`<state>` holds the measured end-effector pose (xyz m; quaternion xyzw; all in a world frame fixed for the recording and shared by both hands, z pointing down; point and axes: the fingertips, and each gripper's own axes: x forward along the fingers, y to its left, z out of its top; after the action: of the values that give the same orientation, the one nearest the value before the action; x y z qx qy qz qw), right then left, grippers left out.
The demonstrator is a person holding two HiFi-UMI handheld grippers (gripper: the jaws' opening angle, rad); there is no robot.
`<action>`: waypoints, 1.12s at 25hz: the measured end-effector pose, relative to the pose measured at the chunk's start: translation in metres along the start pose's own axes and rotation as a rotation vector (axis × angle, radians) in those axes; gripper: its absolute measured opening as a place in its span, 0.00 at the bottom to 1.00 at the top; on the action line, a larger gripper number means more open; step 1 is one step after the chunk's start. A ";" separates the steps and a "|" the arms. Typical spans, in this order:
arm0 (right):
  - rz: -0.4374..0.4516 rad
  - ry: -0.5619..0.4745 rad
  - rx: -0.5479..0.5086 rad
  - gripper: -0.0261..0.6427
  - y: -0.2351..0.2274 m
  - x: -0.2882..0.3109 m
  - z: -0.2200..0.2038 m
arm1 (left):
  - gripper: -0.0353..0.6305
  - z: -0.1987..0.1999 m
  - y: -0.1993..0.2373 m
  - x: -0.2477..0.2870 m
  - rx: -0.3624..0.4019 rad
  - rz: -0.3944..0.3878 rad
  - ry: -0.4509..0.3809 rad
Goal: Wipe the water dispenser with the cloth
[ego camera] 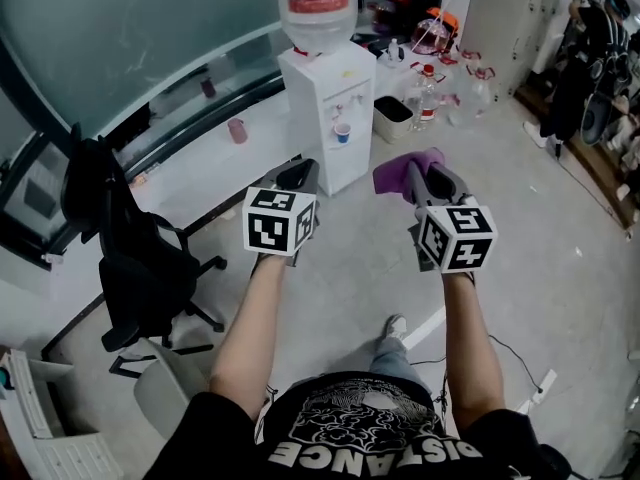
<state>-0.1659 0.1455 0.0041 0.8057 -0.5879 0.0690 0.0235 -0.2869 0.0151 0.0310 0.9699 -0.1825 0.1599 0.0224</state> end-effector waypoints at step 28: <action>0.404 0.075 0.079 0.09 -0.099 0.217 0.002 | 0.09 0.040 0.032 0.180 -0.090 0.292 0.072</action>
<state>-0.0063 -0.0291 0.0363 0.6686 -0.7330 0.1251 -0.0004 -0.1281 -0.0816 0.0493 0.9247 -0.3276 0.1876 0.0490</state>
